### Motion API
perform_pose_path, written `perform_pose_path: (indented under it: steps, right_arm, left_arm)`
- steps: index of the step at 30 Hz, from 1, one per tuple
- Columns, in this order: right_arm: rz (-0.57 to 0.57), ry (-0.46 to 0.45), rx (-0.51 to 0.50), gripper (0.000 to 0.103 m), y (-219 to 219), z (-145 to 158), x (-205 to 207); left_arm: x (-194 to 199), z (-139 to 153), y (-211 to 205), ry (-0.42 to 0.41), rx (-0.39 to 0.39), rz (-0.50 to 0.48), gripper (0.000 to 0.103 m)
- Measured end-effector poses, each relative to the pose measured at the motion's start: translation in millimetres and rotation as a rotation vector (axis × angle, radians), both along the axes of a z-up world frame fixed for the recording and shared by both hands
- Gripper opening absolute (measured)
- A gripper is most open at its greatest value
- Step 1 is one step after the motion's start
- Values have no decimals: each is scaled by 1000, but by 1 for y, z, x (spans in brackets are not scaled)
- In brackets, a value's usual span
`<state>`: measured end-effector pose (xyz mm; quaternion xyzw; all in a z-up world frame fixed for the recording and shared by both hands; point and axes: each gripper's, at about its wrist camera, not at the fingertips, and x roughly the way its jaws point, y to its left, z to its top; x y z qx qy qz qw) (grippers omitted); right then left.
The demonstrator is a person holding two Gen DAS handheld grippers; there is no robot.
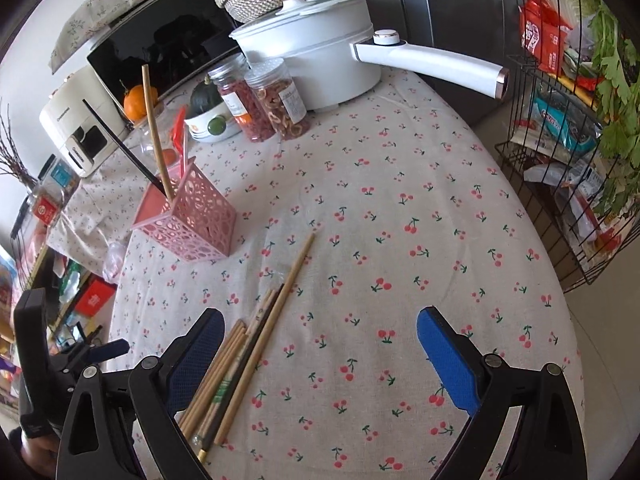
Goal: Organize utensils
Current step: 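Move both grippers back over the remaining chopsticks on the table, then close the left gripper on a wooden chopstick and lift it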
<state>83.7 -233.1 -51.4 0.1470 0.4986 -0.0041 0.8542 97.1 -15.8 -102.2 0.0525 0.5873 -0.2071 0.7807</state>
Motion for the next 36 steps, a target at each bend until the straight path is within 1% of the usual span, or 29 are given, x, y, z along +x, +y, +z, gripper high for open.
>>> perform_pose_path:
  steps: [4, 8, 14, 18, 21, 23, 27, 29, 30, 31, 32, 35, 36]
  right_arm:
    - [6, 33, -7, 98, 0, -7, -1]
    - [13, 40, -6, 98, 0, -9, 0]
    - [28, 47, -8, 98, 4, -10, 1]
    - [33, 52, -9, 98, 5, -11, 2]
    - [35, 54, -7, 98, 6, -11, 3]
    - [35, 54, -8, 98, 6, -11, 3]
    - [33, 56, -7, 98, 6, -12, 4]
    - [33, 58, -5, 98, 6, -12, 4]
    - [33, 59, -4, 98, 6, -12, 4]
    - [34, 59, -5, 98, 6, -12, 4]
    - [36, 59, -6, 98, 6, -13, 4]
    - [39, 59, -8, 98, 6, -13, 5]
    - [38, 59, -7, 98, 7, -13, 5]
  left_arm:
    - [-1, -6, -8, 21, 7, -30, 102]
    - [-2, -14, -13, 25, 54, -37, 101]
    - [-1, -25, -18, 40, 79, -36, 90]
    - [0, -25, -20, 41, 63, -28, 87]
    - [3, -26, -25, 36, 77, -28, 83]
    - [4, -27, -26, 38, 74, -27, 82]
    - [6, -24, -15, 26, 86, -11, 76]
    - [8, -22, -8, 19, 97, 13, 75]
    - [9, -23, -5, 16, 106, 26, 72]
    - [11, -23, -1, 23, 101, 34, 70]
    - [12, -22, 4, 30, 79, 38, 70]
    - [13, -17, 9, 69, -22, 37, 70]
    - [12, -16, 8, 72, -29, 29, 70]
